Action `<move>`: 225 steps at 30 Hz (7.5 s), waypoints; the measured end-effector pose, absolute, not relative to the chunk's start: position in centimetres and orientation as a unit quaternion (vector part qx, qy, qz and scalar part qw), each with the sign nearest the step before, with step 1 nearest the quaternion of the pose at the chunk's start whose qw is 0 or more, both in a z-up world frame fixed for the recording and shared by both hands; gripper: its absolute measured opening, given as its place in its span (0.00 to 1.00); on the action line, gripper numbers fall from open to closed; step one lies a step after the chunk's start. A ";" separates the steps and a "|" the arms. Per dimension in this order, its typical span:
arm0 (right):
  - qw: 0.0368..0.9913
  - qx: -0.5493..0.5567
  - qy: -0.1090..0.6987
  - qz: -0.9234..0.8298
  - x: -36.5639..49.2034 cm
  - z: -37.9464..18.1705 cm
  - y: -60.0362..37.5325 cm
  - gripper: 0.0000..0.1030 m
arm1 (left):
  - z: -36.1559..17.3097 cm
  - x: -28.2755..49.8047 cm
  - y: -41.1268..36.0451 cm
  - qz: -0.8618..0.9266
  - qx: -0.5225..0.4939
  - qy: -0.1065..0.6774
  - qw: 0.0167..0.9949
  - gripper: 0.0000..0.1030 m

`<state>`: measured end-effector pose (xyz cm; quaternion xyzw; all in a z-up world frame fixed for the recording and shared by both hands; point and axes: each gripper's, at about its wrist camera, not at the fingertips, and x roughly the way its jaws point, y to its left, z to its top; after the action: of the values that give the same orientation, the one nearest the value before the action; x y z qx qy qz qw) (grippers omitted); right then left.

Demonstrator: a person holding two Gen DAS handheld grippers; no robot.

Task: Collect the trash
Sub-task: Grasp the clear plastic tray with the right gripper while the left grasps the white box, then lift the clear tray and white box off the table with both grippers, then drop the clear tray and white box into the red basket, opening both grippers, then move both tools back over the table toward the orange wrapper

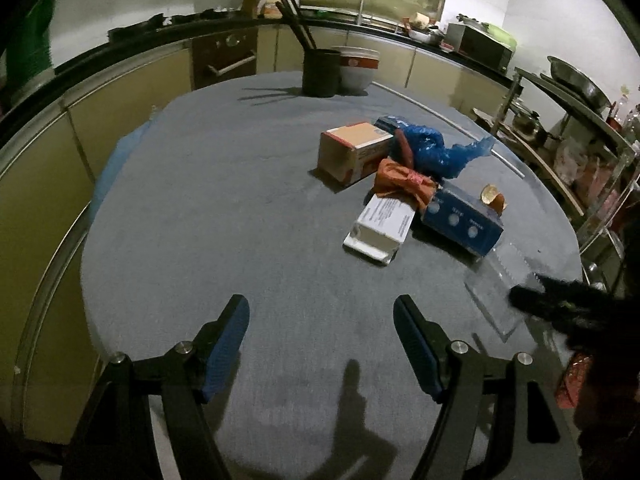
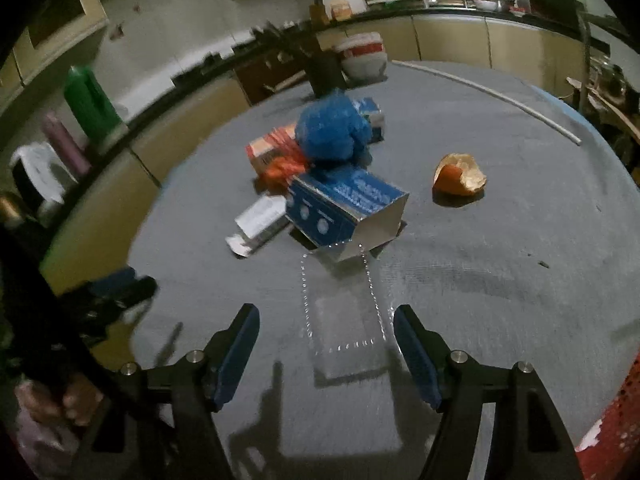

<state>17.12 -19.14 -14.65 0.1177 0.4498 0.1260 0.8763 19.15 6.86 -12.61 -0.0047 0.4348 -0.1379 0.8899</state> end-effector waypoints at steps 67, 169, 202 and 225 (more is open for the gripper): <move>0.895 0.184 0.396 0.087 8.6 -14.8 -24.3 0.49 | -16.3 16.7 3.3 -0.144 0.045 0.518 0.842 0.60; 0.888 0.330 0.316 -0.047 -3.7 -14.2 -40.9 0.62 | -10.7 6.9 -5.7 -0.173 0.164 0.395 0.887 0.66; 0.949 0.162 0.270 -0.026 -4.5 -2.6 -32.6 0.62 | -3.5 7.1 1.0 -0.125 0.120 0.326 0.929 0.67; 0.959 0.148 0.239 -0.029 -8.9 -0.5 -31.1 0.62 | -2.1 3.8 -1.7 -0.174 0.138 0.291 0.931 0.78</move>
<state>-8.94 -31.11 -0.53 0.1478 0.2394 -0.0290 0.9592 3.77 -1.71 -2.05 0.1382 0.2905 -0.1736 0.9308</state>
